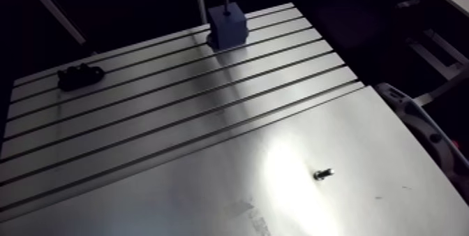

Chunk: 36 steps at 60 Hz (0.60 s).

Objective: Pick up the M10 bolt and insert it into the hex recess until seated.

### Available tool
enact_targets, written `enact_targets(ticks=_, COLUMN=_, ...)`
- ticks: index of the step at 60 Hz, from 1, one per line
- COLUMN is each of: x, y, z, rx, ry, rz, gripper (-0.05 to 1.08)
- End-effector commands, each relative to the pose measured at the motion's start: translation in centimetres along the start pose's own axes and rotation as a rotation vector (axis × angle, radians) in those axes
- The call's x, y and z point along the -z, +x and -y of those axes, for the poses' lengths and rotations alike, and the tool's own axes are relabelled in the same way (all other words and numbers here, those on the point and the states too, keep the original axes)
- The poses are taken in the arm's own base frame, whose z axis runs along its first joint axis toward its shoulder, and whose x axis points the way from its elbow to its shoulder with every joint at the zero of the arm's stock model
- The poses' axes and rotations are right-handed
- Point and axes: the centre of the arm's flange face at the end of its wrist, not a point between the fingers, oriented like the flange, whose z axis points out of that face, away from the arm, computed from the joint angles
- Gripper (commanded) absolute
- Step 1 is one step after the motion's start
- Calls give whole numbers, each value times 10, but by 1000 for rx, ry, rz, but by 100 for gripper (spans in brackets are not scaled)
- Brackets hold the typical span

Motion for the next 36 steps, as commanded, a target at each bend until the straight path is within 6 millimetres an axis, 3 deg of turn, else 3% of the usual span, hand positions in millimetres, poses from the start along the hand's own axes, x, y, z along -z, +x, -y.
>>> enact_targets(ticks=1, x=-2, y=-1, z=-1, rx=-1, ry=1, rz=3, gripper=103)
enact_targets(ticks=36, x=-13, y=1, z=-2, rx=-1, ry=6, rz=9, gripper=103)
